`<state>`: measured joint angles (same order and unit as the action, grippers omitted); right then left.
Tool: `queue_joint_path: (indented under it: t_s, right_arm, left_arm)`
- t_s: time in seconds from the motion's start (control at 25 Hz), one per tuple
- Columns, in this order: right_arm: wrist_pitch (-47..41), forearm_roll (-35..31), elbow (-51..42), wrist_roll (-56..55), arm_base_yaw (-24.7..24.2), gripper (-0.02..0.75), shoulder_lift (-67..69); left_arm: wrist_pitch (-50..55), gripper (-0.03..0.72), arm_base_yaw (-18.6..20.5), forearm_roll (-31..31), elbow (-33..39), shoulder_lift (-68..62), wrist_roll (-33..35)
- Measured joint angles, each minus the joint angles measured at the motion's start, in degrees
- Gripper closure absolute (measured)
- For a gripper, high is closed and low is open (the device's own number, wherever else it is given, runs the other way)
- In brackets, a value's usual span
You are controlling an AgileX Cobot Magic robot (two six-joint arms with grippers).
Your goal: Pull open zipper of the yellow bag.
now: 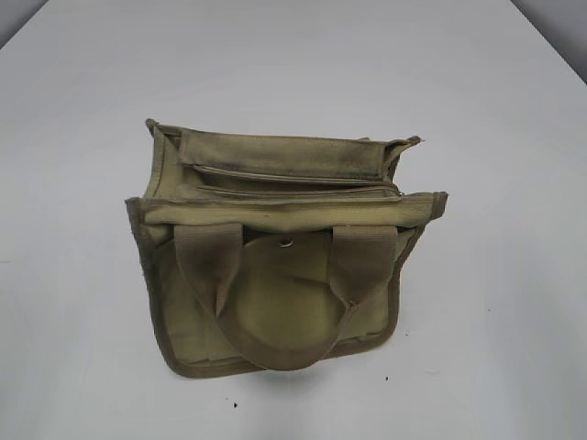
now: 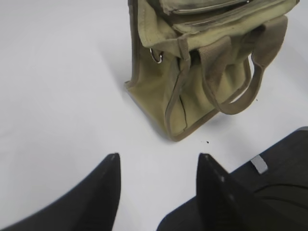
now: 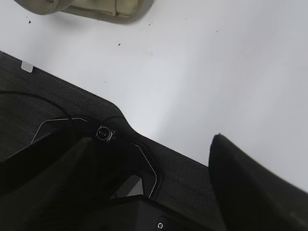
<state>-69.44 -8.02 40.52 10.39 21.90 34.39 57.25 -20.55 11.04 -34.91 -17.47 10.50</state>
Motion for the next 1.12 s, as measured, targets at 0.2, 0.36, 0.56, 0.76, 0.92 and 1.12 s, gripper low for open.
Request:
queue_joint_path:
  t_s: [0.2, 0.36, 0.56, 0.76, 0.92, 1.12]
  right_arm:
    - [3.84, 0.0, -9.52, 0.99, 0.0, 0.176, -12.32]
    - [6.18, 0.0, -12.59, 2.24, 0.0, 0.176, -18.73]
    - [6.58, 0.0, -12.59, 3.72, 0.0, 0.176, -20.29]
    - [6.67, 0.0, -12.59, 3.98, 0.0, 0.176, -20.36]
    - [6.67, -0.73, -12.59, 3.98, 0.0, 0.176, -20.37]
    - [6.7, -1.07, -12.59, 3.98, 0.0, 0.176, -20.37]
  left_arm:
    - [0.84, 0.292, 0.0, -1.27, 3.26, 10.42, 0.0]
    - [1.21, 0.291, 0.0, -1.46, 3.56, 12.08, 0.0]
    - [3.5, 0.291, 0.0, -1.95, 4.91, 12.08, 0.0]
    - [3.67, 0.291, 0.0, -1.99, 4.91, 12.08, -0.05]
    - [3.67, 0.291, 0.0, -2.01, 4.91, 12.08, -0.05]
    - [3.67, 0.295, 0.0, -2.06, 4.91, 12.08, -0.05]
